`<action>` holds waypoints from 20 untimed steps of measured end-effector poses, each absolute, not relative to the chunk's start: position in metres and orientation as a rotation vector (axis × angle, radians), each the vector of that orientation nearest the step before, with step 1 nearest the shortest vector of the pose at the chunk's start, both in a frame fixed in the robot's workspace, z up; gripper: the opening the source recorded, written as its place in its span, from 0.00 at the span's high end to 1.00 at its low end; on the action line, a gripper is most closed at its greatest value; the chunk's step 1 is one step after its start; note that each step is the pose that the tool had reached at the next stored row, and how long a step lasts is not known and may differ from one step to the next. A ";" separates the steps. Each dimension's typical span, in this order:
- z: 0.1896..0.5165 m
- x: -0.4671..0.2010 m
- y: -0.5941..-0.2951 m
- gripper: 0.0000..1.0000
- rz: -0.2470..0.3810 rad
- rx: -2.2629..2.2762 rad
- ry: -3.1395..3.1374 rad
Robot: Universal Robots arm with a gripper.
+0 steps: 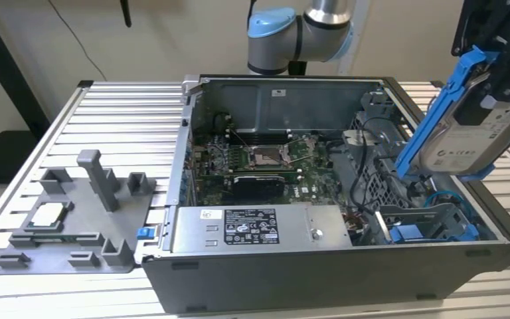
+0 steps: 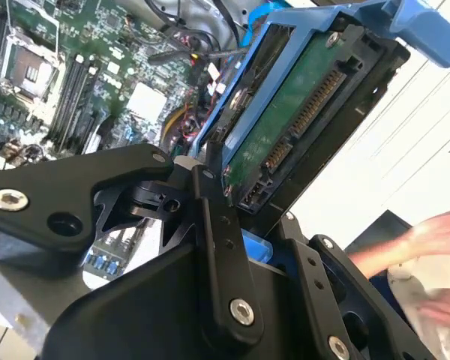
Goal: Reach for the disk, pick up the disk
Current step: 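Pick up the disk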
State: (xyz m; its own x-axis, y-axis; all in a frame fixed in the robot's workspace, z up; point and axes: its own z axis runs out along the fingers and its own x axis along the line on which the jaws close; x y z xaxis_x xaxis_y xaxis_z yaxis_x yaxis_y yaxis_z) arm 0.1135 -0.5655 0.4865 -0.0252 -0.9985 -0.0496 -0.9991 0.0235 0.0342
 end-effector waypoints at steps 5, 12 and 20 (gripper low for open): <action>0.486 0.114 -0.570 1.00 0.093 -2.185 2.239; 0.486 0.113 -0.570 1.00 0.064 -2.192 2.247; 0.474 0.110 -0.570 1.00 0.032 -2.190 2.243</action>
